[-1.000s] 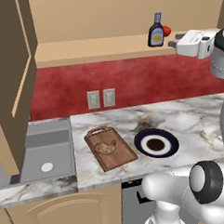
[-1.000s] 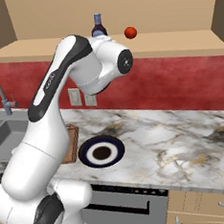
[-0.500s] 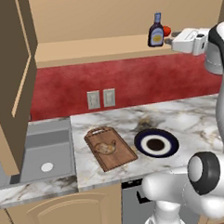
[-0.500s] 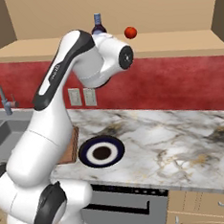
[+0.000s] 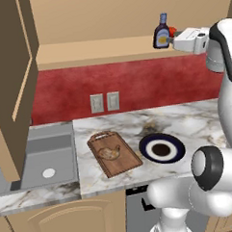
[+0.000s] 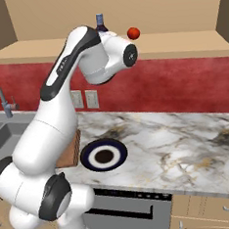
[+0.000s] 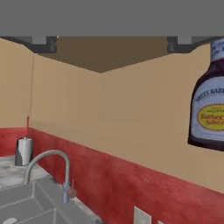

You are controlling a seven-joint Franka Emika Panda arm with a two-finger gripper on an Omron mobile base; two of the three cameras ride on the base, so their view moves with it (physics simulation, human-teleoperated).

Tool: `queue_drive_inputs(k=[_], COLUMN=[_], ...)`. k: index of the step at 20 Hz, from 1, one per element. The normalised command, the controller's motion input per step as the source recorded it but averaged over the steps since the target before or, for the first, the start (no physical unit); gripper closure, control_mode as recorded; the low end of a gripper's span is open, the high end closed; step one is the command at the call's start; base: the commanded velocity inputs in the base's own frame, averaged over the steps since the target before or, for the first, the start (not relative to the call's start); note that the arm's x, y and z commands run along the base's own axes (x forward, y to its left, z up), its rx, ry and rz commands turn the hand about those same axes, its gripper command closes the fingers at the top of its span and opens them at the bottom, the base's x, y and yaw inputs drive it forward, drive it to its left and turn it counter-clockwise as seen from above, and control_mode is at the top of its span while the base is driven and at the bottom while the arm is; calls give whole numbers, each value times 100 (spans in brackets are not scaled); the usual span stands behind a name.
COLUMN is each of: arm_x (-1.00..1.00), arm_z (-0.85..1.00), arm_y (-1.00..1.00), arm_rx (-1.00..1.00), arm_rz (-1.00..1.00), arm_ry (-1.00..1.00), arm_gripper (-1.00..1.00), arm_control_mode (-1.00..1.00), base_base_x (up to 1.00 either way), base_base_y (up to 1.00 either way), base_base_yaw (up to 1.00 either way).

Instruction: Pick the chicken drumstick from the plate and place it on the cutting board. Then pick the condiment bottle from the cabinet and place it next to the cutting board.

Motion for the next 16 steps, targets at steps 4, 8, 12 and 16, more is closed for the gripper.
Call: queue_drive_inputs(k=[4, 8, 12, 16], arm_x=[24, 20, 17, 13], arm_z=[6, 9, 10, 9], arm_y=[-15, -19, -15, -5], arm_rx=[2, 1, 2, 2], arm_rz=[0, 0, 0, 0], arm_ry=[0, 0, 0, 0], arm_gripper=[-100, -100, -100, -100], arm_control_mode=[-100, -100, -100, -100], base_base_x=[0, 0, 0, 0], base_base_y=[0, 0, 0, 0], base_base_yaw=[0, 0, 0, 0])
